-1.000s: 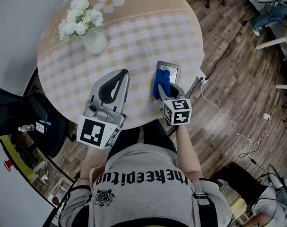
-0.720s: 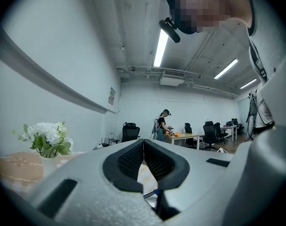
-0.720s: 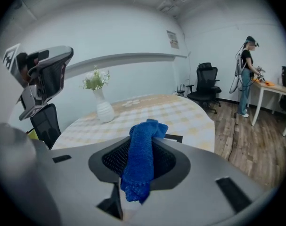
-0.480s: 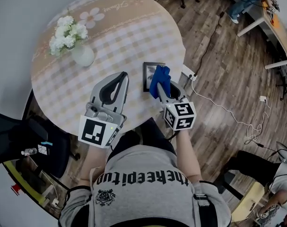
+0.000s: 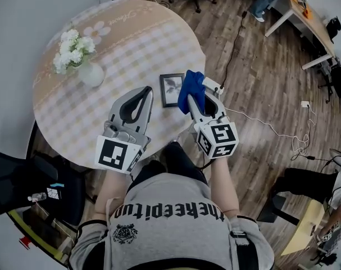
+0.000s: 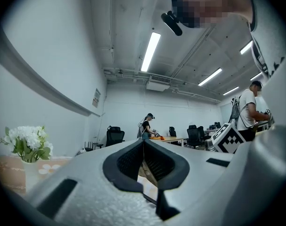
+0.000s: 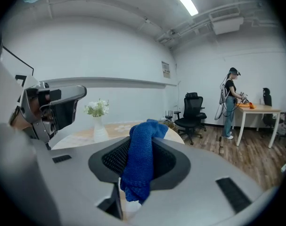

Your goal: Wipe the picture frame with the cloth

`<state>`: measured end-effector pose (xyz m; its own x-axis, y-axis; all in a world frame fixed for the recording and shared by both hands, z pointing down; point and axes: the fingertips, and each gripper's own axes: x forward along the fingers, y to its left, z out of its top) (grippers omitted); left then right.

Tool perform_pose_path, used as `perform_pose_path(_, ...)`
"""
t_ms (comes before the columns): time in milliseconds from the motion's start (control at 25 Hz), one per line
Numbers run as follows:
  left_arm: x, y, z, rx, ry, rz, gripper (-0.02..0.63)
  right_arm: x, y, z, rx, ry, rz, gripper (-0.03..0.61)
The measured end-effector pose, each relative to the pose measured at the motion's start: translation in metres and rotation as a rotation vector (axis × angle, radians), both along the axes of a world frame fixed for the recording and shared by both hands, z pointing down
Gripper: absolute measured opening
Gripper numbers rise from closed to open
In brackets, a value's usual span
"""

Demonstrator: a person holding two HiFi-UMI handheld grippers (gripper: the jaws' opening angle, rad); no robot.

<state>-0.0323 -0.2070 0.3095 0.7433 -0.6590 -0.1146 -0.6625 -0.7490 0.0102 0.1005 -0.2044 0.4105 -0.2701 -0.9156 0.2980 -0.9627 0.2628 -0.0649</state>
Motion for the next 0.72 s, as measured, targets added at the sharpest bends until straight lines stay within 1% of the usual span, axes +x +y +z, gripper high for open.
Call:
perform_pose_path(80, -0.003, 0.006, -0.003, 0.006, 0.008, 0.015, 0.018, -0.004, 0.007, -0.011, 0.025, 0.01, 0.008, 0.118)
perform_pose_path(320, 0.016, 0.012, -0.009, 0.022, 0.014, 0.047, 0.018, 0.011, 0.016, -0.037, 0.091, 0.01, 0.029, 0.118)
perform_pose_path(720, 0.013, 0.035, -0.016, 0.045, 0.014, 0.083, 0.018, 0.007, 0.045, -0.077, 0.202, -0.008, 0.063, 0.118)
